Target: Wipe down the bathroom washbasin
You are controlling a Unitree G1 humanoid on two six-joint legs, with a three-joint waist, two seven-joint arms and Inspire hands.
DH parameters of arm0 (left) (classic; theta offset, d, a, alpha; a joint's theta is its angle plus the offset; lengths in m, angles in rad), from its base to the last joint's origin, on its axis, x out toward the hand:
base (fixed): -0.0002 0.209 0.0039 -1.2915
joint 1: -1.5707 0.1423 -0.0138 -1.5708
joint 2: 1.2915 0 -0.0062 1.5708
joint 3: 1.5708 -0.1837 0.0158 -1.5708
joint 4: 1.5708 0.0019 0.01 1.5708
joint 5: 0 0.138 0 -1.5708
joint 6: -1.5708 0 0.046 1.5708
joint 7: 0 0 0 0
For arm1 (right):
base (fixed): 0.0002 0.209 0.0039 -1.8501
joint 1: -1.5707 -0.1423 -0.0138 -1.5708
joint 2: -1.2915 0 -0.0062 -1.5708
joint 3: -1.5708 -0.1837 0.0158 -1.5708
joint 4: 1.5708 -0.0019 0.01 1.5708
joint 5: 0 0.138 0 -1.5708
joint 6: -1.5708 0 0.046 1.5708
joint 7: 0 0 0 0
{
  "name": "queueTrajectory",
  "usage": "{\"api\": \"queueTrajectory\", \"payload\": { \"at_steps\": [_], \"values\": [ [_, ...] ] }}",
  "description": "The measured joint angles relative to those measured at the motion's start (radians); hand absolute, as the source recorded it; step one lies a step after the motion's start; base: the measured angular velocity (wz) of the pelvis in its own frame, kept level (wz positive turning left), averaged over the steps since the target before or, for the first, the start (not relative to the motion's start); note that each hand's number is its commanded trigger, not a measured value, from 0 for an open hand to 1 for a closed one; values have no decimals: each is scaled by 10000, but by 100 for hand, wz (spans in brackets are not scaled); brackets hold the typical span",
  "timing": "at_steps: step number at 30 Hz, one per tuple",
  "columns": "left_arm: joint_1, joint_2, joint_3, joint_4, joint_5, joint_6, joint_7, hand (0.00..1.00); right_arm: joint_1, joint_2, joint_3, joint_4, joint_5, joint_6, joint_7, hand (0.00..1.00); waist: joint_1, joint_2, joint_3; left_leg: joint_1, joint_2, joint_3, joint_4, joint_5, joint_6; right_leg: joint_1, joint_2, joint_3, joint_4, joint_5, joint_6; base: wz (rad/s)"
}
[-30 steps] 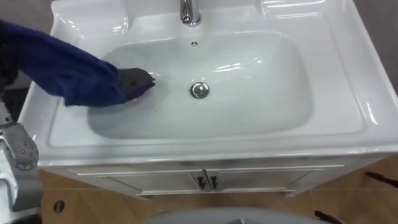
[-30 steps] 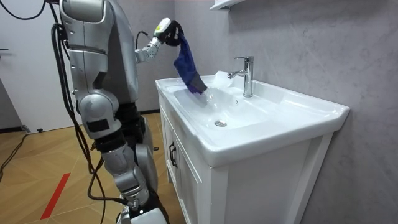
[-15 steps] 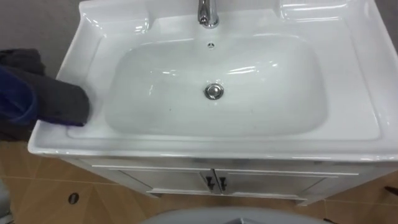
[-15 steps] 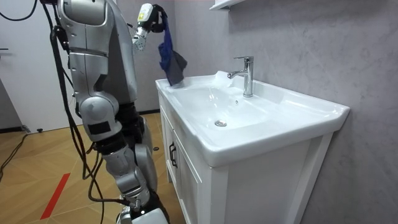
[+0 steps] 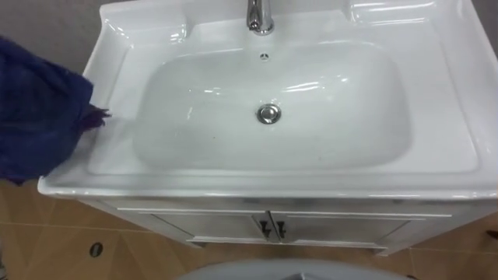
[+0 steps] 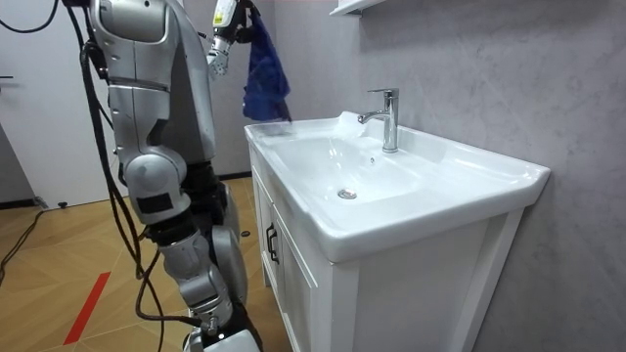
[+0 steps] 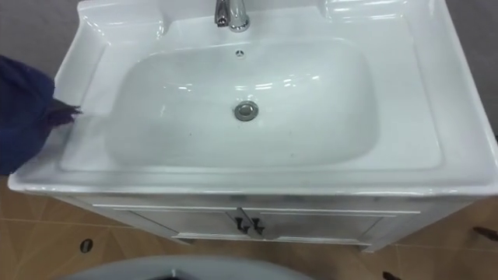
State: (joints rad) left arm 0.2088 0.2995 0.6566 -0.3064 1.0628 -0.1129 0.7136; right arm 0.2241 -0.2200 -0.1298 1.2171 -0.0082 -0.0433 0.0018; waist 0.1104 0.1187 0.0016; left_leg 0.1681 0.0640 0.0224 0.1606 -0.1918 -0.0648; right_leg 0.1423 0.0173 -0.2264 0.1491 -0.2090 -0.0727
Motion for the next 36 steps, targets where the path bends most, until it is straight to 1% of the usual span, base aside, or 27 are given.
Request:
{"api": "queueTrajectory", "payload": {
  "at_steps": [1, 3, 4, 8, 11, 12, 14, 15, 17, 22, 26, 28, 30, 34, 36],
  "values": [
    [-31, 0, -63, -20, -3, 9, -5, 100, -37, 11, 1, -17, -3, 0, -5, 0, -2, -11, 7, -4, -2, 1, 1, 0, 0, 0, -4, -8, 0, -1, 2, 4],
    [-209, -1, -379, -128, -9, 26, -15, 100, -67, 72, 6, -31, 20, 2, -50, 0, 1, -72, 50, -27, -8, 0, 1, 0, 0, 2, -17, -74, -1, -5, 8, 7],
    [-235, -1, -467, -158, -8, 27, -28, 100, -82, 80, 14, -32, 22, 3, -54, 0, -8, -88, 55, -35, -10, -2, 1, 0, 0, 3, -23, -101, -1, -7, 11, 8],
    [-264, -29, -1056, -434, -32, 54, -311, 100, -88, 115, 138, -101, 29, 3, -63, 0, -48, -167, 54, -25, -27, 16, 3, 0, 0, 31, -38, -115, -2, -10, 19, 1],
    [-259, -153, -1393, -620, -43, 56, -695, 100, -79, 137, 215, -110, 21, -2, -85, 0, -75, -214, 48, -20, -46, 43, 5, 0, 1, 148, -62, -165, -7, -21, 39, 3],
    [-255, -160, -1523, -726, -39, 68, -813, 100, -73, 150, 218, -88, -15, -16, -82, 0, -166, -241, 50, -7, -59, 38, 27, 0, 0, 135, -75, -199, -40, -26, 48, 9],
    [-244, -159, -1536, -965, -20, 37, -990, 100, -72, 147, 214, -73, -85, -31, -32, 0, -260, -251, 28, -7, -71, 37, 36, 0, 1, 149, -74, -221, -97, -22, 58, 8],
    [-247, -159, -1540, -1104, -24, 38, -1005, 100, -66, 148, 212, -74, -184, -43, -6, 0, -284, -271, 39, -13, -73, 37, 39, 0, 1, 135, -77, -208, -91, -21, 60, 0],
    [-252, -159, -1539, -1227, -20, 40, -1058, 100, -66, 138, 202, -75, -427, -66, 11, 0, -309, -251, 22, -17, -78, 41, 40, -1, 1, 128, -84, -199, -92, -22, 62, -2],
    [-247, -158, -1832, -1226, -53, 148, -1193, 100, -58, 104, 209, -116, -438, -62, 97, 0, -473, -229, 7, -17, -77, 53, 38, -1, 1, 133, -83, -200, -93, -22, 64, 0],
    [-168, -210, -2014, -1074, -102, 231, -1555, 100, -68, 41, 209, -183, -353, 14, 335, 0, -465, -218, -1, -6, -76, 63, 28, -1, 1, 148, -76, -85, -77, -22, 63, -9],
    [-42, -300, -2014, -992, -105, 304, -1722, 100, -58, 27, 213, -171, -270, 16, 351, 0, -456, -217, -2, -8, -76, 68, 29, -1, 2, 138, -76, -37, -66, -22, 63, -9],
    [240, -480, -2019, -906, -114, 377, -1797, 100, -55, 25, 211, -131, -268, 22, 334, 0, -454, -218, -3, -2, -77, 66, 32, -3, 5, 110, -76, 7, -38, -22, 63, -6],
    [333, -502, -2018, -444, -129, 404, -1797, 100, -61, 23, 209, -116, -272, 25, 307, 0, -437, -224, -6, -83, -77, 49, 30, -4, 7, 28, -81, -9, 11, -23, 64, 0],
    [334, -543, -2018, -260, -127, 408, -1794, 100, -123, 40, 221, -96, -278, 25, 197, 0, -328, -248, -16, -74, -76, 59, 26, -4, 6, -26, -81, 3, 32, -22, 64, 0]
  ]
}}
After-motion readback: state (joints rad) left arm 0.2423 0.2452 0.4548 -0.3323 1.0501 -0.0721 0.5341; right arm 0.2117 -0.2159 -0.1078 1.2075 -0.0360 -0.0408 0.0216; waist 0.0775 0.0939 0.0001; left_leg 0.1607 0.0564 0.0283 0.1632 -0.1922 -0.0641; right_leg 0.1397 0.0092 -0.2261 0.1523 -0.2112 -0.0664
